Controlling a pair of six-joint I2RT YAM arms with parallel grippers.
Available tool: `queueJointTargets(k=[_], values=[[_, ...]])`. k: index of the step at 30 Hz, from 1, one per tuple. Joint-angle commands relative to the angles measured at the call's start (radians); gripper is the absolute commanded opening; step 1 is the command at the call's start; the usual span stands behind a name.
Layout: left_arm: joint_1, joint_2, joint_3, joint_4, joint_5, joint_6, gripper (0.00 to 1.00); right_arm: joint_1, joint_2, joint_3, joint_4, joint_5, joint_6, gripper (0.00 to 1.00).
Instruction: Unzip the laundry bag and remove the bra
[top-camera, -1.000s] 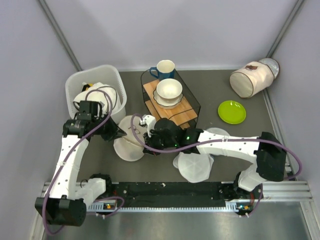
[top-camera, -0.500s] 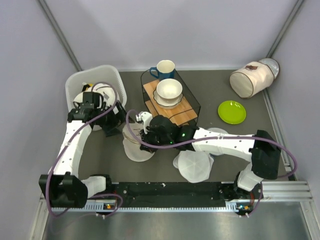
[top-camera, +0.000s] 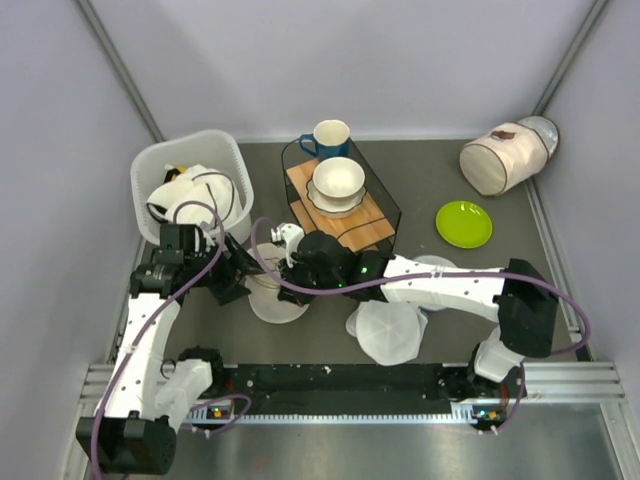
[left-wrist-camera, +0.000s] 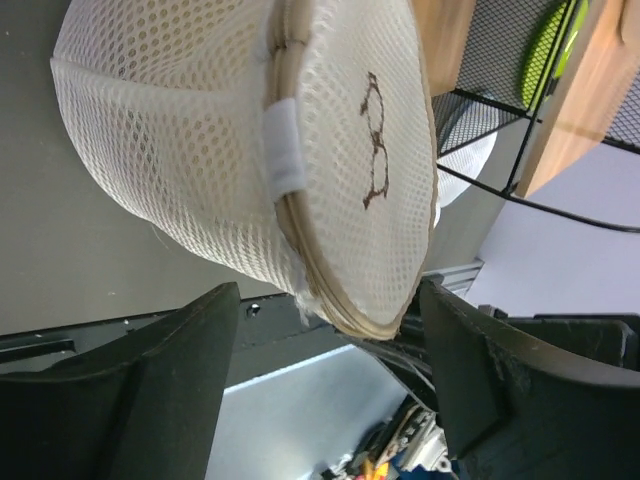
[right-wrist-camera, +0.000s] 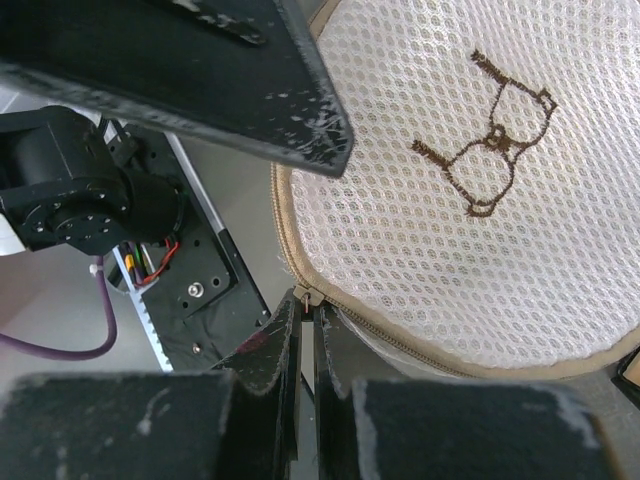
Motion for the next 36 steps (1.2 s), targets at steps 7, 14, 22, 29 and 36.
queueJointTargets(k=[7, 14, 22, 29, 36], values=[[0.005, 0.091, 0.078, 0.031, -0.110, 0.030, 0.00, -0.014, -0.038, -0.038, 0.020, 0.015, -0.010, 0.00], [0.013, 0.169, 0.196, 0.031, -0.149, 0.131, 0.00, -0.035, -0.145, -0.180, -0.006, 0.006, -0.047, 0.00], [0.013, 0.345, 0.230, 0.158, -0.025, 0.144, 0.38, -0.015, -0.104, -0.112, 0.021, -0.002, -0.007, 0.00], [0.013, 0.182, 0.270, 0.017, -0.075, 0.181, 0.99, -0.015, -0.016, 0.018, 0.029, 0.017, 0.039, 0.00], [0.013, 0.016, 0.081, 0.017, 0.001, 0.052, 0.95, -0.014, 0.007, 0.035, 0.040, -0.005, 0.035, 0.00]])
